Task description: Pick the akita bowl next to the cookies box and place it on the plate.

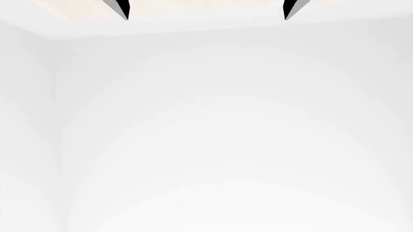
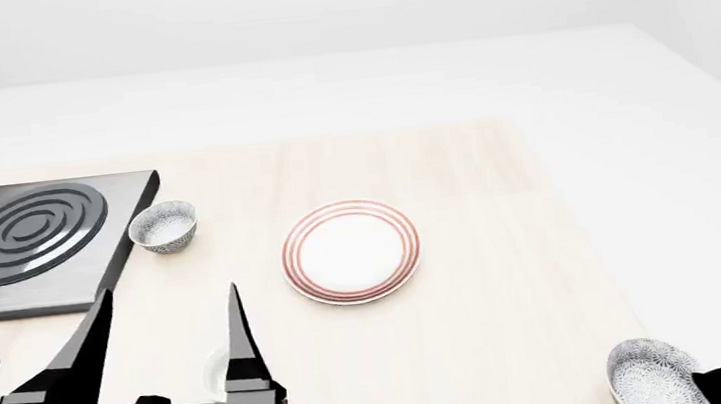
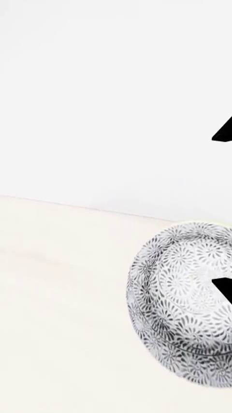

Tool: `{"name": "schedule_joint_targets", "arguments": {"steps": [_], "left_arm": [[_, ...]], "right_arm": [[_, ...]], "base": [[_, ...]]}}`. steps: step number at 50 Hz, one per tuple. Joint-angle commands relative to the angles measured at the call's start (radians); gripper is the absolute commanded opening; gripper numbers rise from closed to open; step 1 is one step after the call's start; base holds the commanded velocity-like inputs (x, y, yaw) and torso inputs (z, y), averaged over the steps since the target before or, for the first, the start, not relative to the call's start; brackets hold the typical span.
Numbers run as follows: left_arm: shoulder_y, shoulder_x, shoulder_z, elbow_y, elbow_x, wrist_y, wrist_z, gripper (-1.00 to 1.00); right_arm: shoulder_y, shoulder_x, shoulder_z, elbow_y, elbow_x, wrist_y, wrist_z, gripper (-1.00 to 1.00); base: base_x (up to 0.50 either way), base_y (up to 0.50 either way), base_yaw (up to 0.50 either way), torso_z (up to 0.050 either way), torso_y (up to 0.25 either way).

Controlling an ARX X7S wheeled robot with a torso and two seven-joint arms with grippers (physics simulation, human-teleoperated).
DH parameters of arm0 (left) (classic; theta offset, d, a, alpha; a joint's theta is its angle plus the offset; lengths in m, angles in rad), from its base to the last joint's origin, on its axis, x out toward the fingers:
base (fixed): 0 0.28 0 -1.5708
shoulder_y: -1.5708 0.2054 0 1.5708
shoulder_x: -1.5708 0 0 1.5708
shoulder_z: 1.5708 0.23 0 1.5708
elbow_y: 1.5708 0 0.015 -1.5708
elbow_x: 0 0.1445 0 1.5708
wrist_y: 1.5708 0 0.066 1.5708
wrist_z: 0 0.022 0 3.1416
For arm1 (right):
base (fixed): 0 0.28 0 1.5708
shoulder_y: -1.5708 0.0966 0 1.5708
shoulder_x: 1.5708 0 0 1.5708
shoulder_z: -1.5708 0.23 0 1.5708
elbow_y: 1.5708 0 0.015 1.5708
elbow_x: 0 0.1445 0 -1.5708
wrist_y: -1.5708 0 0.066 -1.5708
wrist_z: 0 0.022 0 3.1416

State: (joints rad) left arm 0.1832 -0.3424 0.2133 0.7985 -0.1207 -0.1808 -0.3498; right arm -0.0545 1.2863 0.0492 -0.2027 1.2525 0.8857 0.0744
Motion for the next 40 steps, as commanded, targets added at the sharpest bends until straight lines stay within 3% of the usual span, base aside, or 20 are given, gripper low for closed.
{"name": "schedule_joint_targets", "arguments": {"steps": [1,40], "left_arm": [[-0.001,-0.004,0.004,0.001,-0.002,0.001,-0.006,1.00],[-0.003,-0.019,0.017,0.003,-0.008,0.004,-0.022,1.00]], "right_arm": [[0.101,-0.056,-0.102,0.047,-0.063,0.007,-0.013,1.00],[0.128,-0.171,-0.200,0.123,-0.183,-0.063,-0.070,1.00]], "base": [[0.00,0.00,0.00,0.000,0.000],[0.00,0.00,0.00,0.000,0.000]]}}
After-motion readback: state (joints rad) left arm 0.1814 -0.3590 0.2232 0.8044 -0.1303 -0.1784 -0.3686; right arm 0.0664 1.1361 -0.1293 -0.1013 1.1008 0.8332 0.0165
